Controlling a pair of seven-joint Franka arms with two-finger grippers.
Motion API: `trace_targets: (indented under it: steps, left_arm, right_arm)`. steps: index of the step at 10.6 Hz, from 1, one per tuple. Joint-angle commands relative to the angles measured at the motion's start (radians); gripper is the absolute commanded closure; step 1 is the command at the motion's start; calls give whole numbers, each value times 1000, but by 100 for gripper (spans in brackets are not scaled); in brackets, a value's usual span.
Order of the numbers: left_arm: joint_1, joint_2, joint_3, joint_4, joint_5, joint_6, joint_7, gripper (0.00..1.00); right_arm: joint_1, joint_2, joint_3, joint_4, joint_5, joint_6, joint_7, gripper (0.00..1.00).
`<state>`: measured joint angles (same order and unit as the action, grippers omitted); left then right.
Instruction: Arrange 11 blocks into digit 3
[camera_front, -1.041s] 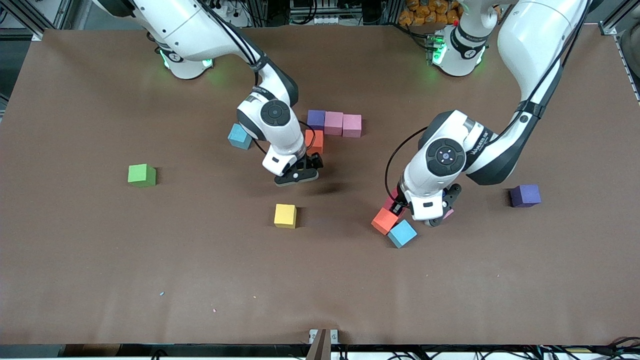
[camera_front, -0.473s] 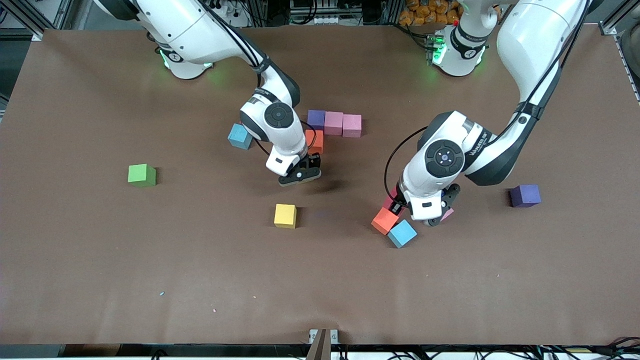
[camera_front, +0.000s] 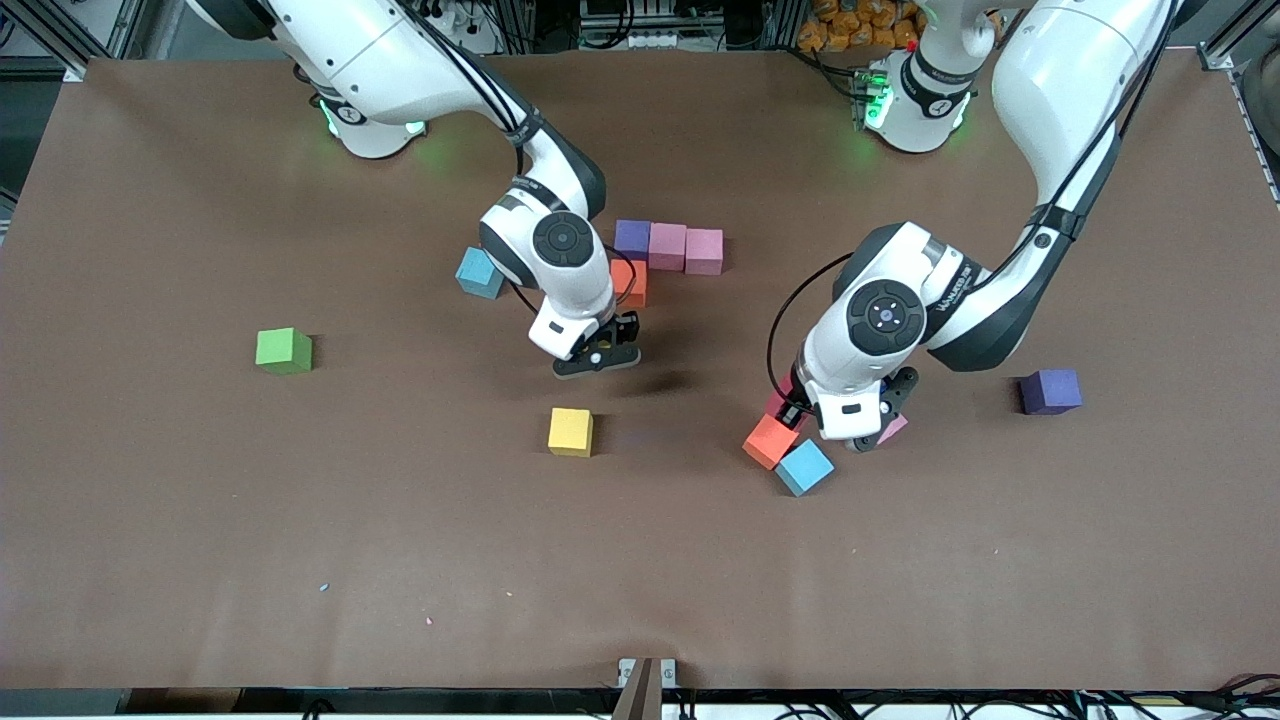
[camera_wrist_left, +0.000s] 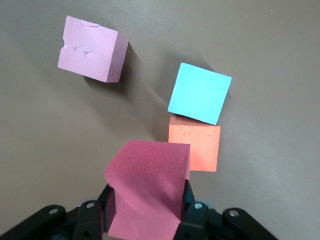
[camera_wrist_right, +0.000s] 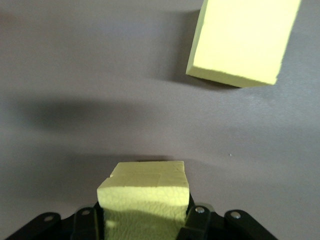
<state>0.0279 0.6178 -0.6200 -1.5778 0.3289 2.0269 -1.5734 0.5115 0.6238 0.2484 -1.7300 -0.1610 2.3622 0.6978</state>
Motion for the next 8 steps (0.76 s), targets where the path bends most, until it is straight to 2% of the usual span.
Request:
trace_targets:
  steps: [1, 5, 8]
  left_arm:
    - [3, -6, 0, 2, -16, -19, 7, 100]
    - [-2, -3, 2, 2, -14, -19, 9, 100]
    - [0, -1, 0, 2, -13, -27, 16, 100]
  right_arm:
    - [2, -6, 8, 23, 20, -18, 110, 100]
    - [19, -6, 19, 7, 18, 23, 258, 100]
    - [32, -27, 26, -68, 3, 109, 311, 100]
